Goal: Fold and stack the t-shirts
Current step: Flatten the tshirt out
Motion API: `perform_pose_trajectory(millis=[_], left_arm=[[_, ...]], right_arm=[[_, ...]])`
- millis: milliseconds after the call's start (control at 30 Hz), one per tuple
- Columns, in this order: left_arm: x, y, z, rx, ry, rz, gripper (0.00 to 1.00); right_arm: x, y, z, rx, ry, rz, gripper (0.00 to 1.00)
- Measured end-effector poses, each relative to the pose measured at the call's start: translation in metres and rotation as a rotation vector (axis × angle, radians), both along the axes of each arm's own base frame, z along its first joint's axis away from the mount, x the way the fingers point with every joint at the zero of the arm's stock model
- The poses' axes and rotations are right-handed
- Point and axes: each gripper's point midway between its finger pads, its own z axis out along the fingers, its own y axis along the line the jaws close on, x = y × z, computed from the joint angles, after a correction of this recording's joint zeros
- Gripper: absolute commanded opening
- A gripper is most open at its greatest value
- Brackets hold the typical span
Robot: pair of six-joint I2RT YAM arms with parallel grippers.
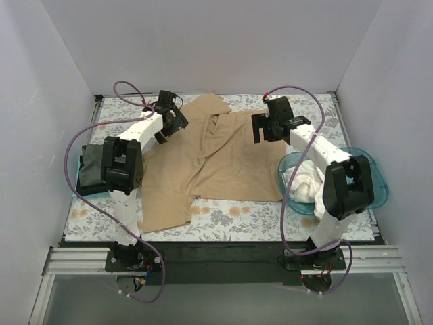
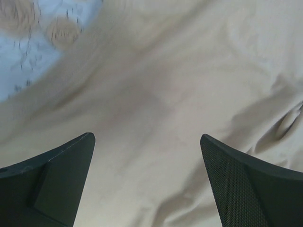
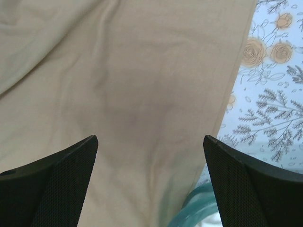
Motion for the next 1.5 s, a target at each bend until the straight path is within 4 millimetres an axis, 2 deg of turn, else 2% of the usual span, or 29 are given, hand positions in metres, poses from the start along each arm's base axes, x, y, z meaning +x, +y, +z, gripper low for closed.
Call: perform_pose_trajectory(millis=[167, 333, 400, 667, 867, 1033, 1400, 1500], left_arm=[[0.041, 0.020, -0.009, 0.006, -0.022, 0.030, 0.94], [0.068, 0.035, -0.032, 0.032, -0.019, 0.024, 0.94], [0.077, 0.034, -0.032, 0.039, -0.032, 0.006, 0.94], [0.100, 0.029, -0.033, 0.046, -0.068, -0.072, 0.95], [0.120, 0.043, -0.034, 0.052, -0.089, -0.073, 0.95], [0.127, 0.062, -0.033, 0.043, -0.093, -0.027, 0.95], [0.124, 0.135, -0.035, 0.043, -0.077, 0.148, 0.96], [0.120, 0.148, -0.036, 0.056, -0.070, 0.176, 0.96]], right_arm=[[0.046, -0.017, -0.011, -0.011, 0.014, -0.046, 0.98], [0.080, -0.032, -0.027, -0.024, 0.028, -0.061, 0.98], [0.091, -0.034, -0.034, -0.026, 0.034, -0.051, 0.98], [0.127, -0.028, -0.071, -0.033, 0.075, 0.017, 0.98], [0.140, -0.032, -0.103, -0.013, 0.129, 0.037, 0.98], [0.157, -0.034, -0.103, 0.014, 0.107, 0.050, 0.98], [0.187, -0.037, -0.101, 0.067, 0.061, 0.045, 0.98], [0.191, -0.034, -0.100, 0.089, 0.053, 0.054, 0.98]])
